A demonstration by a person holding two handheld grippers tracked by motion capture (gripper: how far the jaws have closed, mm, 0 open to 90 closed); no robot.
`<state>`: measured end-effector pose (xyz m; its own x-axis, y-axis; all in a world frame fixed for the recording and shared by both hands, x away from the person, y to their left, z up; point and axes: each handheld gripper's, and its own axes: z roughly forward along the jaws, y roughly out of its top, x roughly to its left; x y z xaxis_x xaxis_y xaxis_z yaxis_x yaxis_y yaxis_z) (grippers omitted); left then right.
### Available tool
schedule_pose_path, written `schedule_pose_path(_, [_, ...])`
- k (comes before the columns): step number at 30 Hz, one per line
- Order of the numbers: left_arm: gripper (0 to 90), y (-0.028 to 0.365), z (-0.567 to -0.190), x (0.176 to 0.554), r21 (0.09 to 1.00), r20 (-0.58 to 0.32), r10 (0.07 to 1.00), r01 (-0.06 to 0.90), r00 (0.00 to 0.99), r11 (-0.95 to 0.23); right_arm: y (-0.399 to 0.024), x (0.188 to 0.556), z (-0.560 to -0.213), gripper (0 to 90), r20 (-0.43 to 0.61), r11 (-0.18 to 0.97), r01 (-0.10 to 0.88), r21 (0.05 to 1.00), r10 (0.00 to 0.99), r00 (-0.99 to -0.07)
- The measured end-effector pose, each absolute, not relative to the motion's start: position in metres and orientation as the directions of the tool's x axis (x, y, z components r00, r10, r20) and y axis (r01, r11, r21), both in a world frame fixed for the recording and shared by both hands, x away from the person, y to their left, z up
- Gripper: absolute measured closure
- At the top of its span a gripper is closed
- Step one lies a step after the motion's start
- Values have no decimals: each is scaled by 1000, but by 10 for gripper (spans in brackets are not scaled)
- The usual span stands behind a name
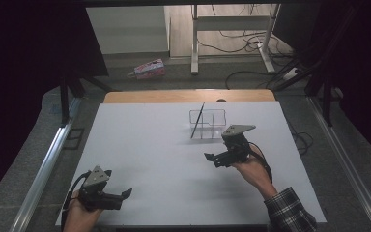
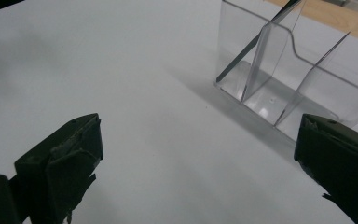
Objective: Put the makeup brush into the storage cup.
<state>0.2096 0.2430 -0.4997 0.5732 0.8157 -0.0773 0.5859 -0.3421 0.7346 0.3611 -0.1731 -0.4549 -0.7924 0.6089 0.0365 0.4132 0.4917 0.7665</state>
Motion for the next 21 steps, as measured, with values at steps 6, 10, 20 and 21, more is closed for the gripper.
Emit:
schedule_pose_path(6, [9,244,-500,209,737,-80,818,587,569,-336,-173,355,-459,0,15,522,407,749,601,-799])
schedule_pose_path(10, [9,244,-499,209,737,-80,818,586,570,-336,-176,350,-458,0,14,520,407,751,604,-797])
schedule_pose_path(20, [9,244,-499,209,737,-79,818,587,569,-337,-188,340,-459,0,13,510,415,753,619,-785])
schedule_pose_path(21, [9,244,-500,209,736,-79,818,587,570,-338,-190,339,-459,0,12,512,415,752,620,-785])
